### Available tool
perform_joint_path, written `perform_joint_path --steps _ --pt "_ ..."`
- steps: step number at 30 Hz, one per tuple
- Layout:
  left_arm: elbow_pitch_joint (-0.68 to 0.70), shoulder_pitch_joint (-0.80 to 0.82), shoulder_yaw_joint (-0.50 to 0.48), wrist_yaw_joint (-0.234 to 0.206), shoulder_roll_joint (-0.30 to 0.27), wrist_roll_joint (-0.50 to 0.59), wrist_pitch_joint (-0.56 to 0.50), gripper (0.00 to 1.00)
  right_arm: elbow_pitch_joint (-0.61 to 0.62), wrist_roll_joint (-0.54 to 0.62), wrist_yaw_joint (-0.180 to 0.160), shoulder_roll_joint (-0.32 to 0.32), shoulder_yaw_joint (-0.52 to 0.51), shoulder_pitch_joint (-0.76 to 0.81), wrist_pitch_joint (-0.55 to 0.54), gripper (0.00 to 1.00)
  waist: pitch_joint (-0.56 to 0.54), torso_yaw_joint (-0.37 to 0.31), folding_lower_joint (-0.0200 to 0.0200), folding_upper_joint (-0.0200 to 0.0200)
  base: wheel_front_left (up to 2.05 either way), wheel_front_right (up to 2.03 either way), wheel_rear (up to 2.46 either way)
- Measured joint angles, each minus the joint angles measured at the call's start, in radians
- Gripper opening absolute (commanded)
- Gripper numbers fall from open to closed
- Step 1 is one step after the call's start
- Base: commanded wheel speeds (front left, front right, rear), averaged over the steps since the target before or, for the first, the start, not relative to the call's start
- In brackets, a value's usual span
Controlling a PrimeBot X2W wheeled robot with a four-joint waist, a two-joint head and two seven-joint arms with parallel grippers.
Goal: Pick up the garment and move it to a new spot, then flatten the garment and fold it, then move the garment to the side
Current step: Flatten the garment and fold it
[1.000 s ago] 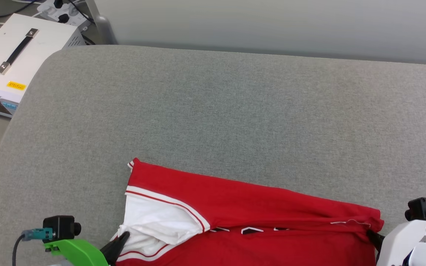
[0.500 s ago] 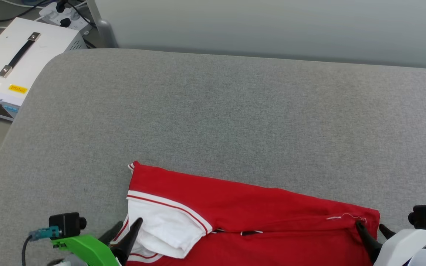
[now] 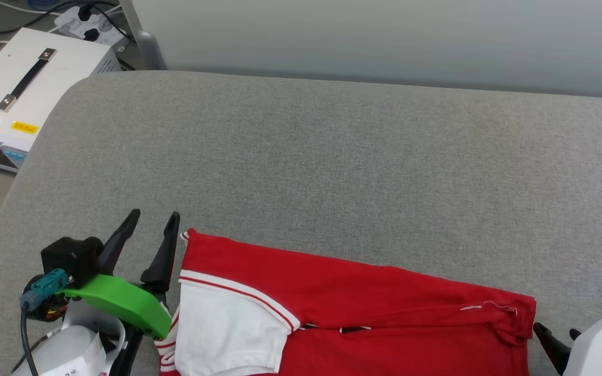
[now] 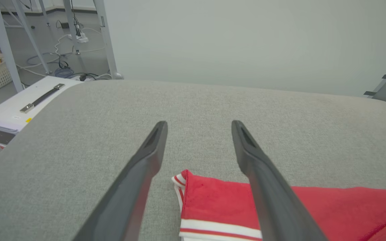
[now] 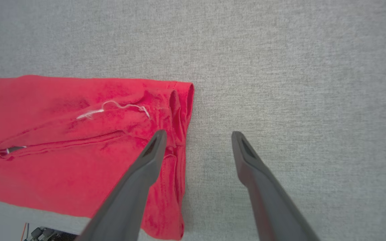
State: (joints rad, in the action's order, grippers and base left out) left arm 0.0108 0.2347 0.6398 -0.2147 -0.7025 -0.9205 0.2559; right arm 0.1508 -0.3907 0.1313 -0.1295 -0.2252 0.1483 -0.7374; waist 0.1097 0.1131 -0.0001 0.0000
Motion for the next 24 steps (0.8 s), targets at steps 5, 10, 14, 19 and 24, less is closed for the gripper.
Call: perform_joint_path --steps 5,10,14,19,24 --pt "0.091 -0.045 -0.109 -0.044 0.083 0.147 0.0 1.0 -0.017 0.001 0.0 0.009 0.017 -0.004 -0.018 1.0 0.025 0.008 0.0 0.0 0.0 0.0 0.0" --pt "0.128 -0.112 -0.185 -0.044 0.149 0.224 0.0 1.0 -0.062 0.001 0.0 0.024 0.043 -0.012 -0.033 1.0 0.05 0.021 0.0 0.0 0.0 0.0 0.0" --pt "0.129 -0.137 -0.211 -0.016 0.183 0.271 0.0 1.0 -0.088 -0.002 0.0 0.025 0.046 -0.022 -0.033 1.0 0.068 0.032 0.0 0.0 0.0 0.0 0.0" --pt "0.113 -0.149 -0.225 0.017 0.212 0.298 0.0 1.0 -0.123 -0.011 -0.001 0.022 0.068 -0.03 -0.037 0.35 0.083 0.041 0.0 0.0 0.0 0.0 0.0" --pt "0.089 -0.152 -0.231 0.044 0.236 0.316 0.0 1.0 -0.146 -0.028 -0.001 0.019 0.091 -0.053 -0.038 0.0 0.085 0.042 0.0001 0.0 0.0 0.0 0.0"
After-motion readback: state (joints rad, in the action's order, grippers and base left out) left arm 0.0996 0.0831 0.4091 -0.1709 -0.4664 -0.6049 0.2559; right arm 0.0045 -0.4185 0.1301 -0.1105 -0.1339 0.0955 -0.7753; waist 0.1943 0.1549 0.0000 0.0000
